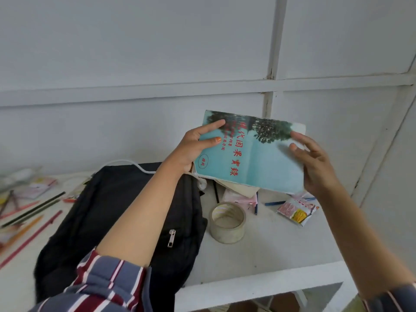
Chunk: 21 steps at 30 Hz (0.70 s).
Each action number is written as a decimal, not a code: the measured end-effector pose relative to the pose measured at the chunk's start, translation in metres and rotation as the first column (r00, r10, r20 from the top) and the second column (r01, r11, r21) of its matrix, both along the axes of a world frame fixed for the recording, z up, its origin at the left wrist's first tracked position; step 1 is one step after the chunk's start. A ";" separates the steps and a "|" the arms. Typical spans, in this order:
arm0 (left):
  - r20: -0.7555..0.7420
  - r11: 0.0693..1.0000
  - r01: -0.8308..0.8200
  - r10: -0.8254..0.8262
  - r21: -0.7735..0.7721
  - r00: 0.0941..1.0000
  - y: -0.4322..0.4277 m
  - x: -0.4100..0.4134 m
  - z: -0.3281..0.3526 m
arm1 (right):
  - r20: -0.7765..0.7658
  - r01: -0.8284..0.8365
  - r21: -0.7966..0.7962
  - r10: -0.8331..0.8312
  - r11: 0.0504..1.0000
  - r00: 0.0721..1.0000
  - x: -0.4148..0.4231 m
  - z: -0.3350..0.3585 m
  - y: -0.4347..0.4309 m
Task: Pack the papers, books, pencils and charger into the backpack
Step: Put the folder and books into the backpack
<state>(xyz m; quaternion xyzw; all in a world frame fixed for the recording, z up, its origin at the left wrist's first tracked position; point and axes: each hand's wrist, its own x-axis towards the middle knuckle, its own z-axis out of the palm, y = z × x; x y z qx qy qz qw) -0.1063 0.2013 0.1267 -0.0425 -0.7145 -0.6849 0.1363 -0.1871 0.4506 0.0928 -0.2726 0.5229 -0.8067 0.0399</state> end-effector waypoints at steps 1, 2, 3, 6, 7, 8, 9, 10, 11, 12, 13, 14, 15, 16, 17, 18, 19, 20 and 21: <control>0.014 1.000 -0.014 0.014 -0.010 1.000 -0.008 0.011 -0.001 | 0.011 -0.049 0.036 0.049 0.998 0.999 0.006 -0.004 -0.010; 0.032 0.999 -0.017 0.019 -0.035 0.999 -0.017 0.023 -0.002 | 0.030 -0.091 0.064 0.090 0.994 0.996 0.013 -0.006 -0.020; 0.051 0.998 -0.017 0.020 -0.061 0.999 -0.024 0.035 -0.003 | 0.048 -0.123 0.082 0.119 0.989 0.992 0.021 -0.008 -0.030; 0.087 0.994 -0.041 0.050 -0.098 0.995 -0.044 0.069 -0.005 | 0.089 -0.167 0.124 0.157 0.978 0.984 0.046 -0.014 -0.057; 0.100 0.993 -0.056 0.067 -0.105 0.993 -0.050 0.081 -0.006 | 0.100 -0.171 0.143 0.157 0.975 0.982 0.056 -0.018 -0.066; 0.115 0.991 -0.068 0.081 -0.112 0.990 -0.056 0.094 -0.008 | 0.115 -0.169 0.156 0.152 0.973 0.982 0.065 -0.023 -0.074; 0.129 0.990 -0.076 0.092 -0.119 0.987 -0.061 0.107 -0.010 | 0.139 -0.170 0.154 0.149 0.973 0.979 0.075 -0.027 -0.082; 0.145 0.988 -0.082 0.101 -0.130 0.984 -0.067 0.120 -0.013 | 0.170 -0.167 0.145 0.141 0.975 0.975 0.085 -0.031 -0.090; 0.164 0.986 -0.087 0.110 -0.142 0.980 -0.072 0.133 -0.017 | 0.201 -0.161 0.138 0.132 0.977 0.971 0.096 -0.034 -0.098; 0.187 0.984 -0.093 0.121 -0.152 0.975 -0.077 0.146 -0.022 | 0.225 -0.152 0.138 0.118 0.979 0.967 0.108 -0.037 -0.105; 0.206 0.983 -0.098 0.129 -0.156 0.970 -0.081 0.159 -0.026 | 0.249 -0.139 0.140 0.102 0.980 0.963 0.119 -0.040 -0.111; 0.215 0.984 -0.104 0.134 -0.145 0.967 -0.085 0.171 -0.032 | 0.267 -0.123 0.145 0.081 0.982 0.960 0.129 -0.044 -0.117; 0.208 0.988 -0.118 0.137 -0.098 0.969 -0.090 0.181 -0.038 | 0.272 -0.111 0.146 0.067 0.983 0.960 0.138 -0.049 -0.121; 0.193 0.990 -0.142 0.142 -0.017 0.971 -0.095 0.190 -0.043 | 0.285 -0.094 0.146 0.049 0.985 0.957 0.145 -0.054 -0.123; 0.186 0.984 -0.161 0.145 0.076 0.972 -0.101 0.199 -0.049 | 0.294 -0.085 0.147 0.039 0.985 0.955 0.151 -0.057 -0.124; 0.200 0.976 -0.168 0.139 0.137 0.970 -0.107 0.209 -0.053 | 0.295 -0.080 0.158 0.030 0.984 0.955 0.156 -0.060 -0.124; 0.240 0.977 -0.160 0.123 0.143 0.963 -0.112 0.217 -0.057 | 0.289 -0.079 0.177 0.025 0.981 0.957 0.160 -0.062 -0.123; 0.298 0.986 -0.132 0.097 0.099 0.950 -0.115 0.226 -0.061 | 0.273 -0.080 0.205 0.022 0.975 0.962 0.163 -0.063 -0.121; 0.358 0.996 -0.088 0.076 0.018 0.931 -0.116 0.233 -0.065 | 0.257 -0.078 0.231 0.016 0.970 0.966 0.166 -0.064 -0.118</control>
